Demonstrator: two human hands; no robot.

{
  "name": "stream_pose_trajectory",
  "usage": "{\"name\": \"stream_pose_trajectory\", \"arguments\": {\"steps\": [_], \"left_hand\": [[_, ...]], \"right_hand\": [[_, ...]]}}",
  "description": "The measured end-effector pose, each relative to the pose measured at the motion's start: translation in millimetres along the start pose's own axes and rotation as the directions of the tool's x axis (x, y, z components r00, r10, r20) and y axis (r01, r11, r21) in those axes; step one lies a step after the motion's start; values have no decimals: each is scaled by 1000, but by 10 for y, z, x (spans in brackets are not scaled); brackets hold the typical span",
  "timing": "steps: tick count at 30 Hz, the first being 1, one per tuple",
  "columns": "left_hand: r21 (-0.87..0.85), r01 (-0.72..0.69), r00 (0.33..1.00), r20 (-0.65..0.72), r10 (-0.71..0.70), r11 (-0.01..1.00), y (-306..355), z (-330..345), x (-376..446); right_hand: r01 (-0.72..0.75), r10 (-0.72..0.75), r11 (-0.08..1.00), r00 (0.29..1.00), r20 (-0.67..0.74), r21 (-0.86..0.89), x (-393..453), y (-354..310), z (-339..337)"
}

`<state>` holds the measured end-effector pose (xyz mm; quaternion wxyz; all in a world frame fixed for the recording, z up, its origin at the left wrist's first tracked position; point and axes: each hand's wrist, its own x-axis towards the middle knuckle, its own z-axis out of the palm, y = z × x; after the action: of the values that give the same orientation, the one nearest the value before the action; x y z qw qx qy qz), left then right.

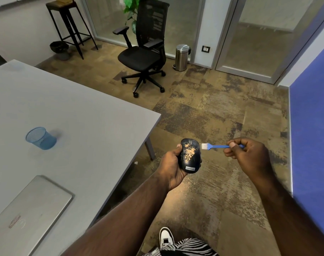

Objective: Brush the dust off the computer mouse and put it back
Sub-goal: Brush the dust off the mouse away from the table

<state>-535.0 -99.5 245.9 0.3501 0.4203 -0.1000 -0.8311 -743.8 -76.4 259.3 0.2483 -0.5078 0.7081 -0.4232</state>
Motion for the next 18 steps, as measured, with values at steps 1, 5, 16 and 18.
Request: {"name": "stream_pose_trajectory", "arguments": {"steps": [1,5,16,18], "left_hand": [[-3,2,1000,3,-2,1000,0,-4,0],[11,-4,1000,4,4,1000,-4,-17,23],[13,1,1000,-18,-1,1000,-24,-14,49],[15,7,1000,-18,-7,1000,-31,-12,55]], "right_hand": [[-16,16,1000,999,-31,14,16,5,-17],[8,-9,993,1000,3,115,1,-17,-53],[106,-105,993,994,-27,52,-56,-162,6],[137,-139,989,990,22,54,-89,-190,25]]}}
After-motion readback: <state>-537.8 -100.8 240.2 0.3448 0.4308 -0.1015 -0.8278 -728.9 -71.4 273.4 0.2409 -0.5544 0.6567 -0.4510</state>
